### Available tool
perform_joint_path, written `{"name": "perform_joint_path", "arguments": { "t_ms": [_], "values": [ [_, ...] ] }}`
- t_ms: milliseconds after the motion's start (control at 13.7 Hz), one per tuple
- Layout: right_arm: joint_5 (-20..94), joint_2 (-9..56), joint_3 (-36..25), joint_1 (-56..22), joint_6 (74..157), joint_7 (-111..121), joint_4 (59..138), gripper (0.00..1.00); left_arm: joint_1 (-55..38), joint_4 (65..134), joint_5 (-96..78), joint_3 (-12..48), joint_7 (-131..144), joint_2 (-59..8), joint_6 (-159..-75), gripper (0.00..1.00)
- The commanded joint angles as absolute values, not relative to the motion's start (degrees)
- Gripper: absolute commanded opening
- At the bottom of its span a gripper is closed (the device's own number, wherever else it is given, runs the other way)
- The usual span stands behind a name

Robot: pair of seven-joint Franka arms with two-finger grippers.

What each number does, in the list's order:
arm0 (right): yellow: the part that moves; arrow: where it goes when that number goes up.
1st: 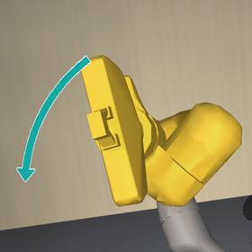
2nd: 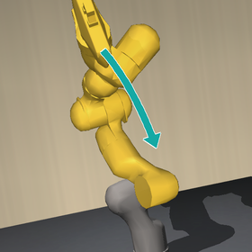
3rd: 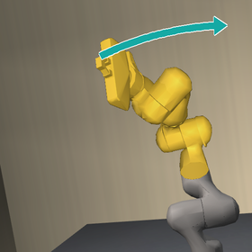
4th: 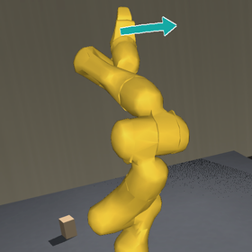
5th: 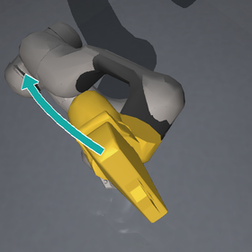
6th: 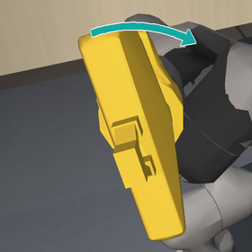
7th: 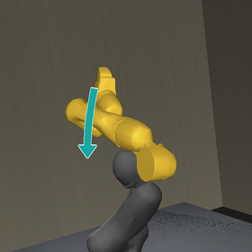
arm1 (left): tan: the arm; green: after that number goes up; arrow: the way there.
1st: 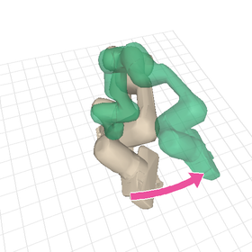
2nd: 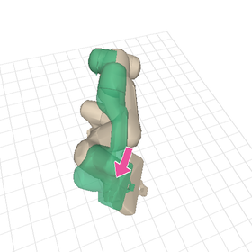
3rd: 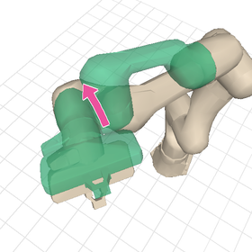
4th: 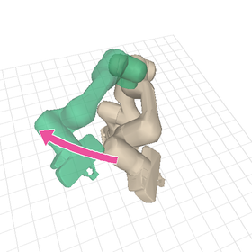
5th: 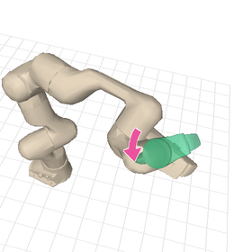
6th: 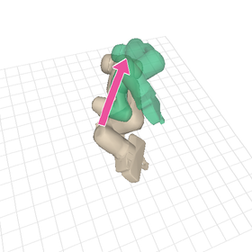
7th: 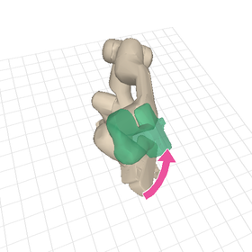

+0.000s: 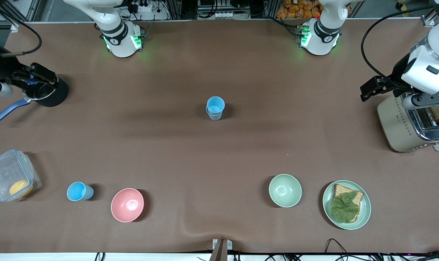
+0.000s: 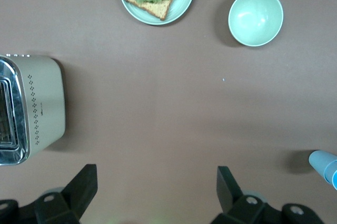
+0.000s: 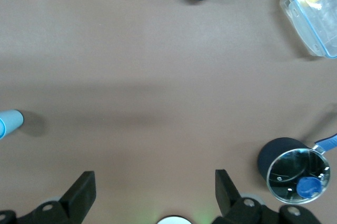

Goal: Stack blue cups with both arms

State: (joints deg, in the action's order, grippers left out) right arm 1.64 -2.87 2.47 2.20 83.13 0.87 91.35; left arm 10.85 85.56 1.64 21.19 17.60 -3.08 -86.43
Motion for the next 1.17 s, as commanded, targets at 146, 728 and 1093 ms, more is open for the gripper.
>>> {"name": "perform_joint_path", "arguments": {
  "t_ms": [146, 728, 1093],
  "values": [
    [0.61, -2.37, 0.35, 1.58, 81.73, 4.22, 88.60, 1.00, 11.51, 84.46, 1.05, 21.18, 17.23, -3.16, -83.41, 1.00],
    [1.32, -2.63, 0.44, 2.20, 82.35, 3.87, 88.86, 1.00, 11.51, 83.32, 1.23, 21.01, 17.23, -3.16, -82.97, 1.00],
    [1.23, -2.64, 0.44, 2.20, 82.88, 3.87, 89.03, 1.00, 11.34, 81.74, 1.23, 21.01, 17.14, -3.69, -82.97, 1.00]
  ]
}}
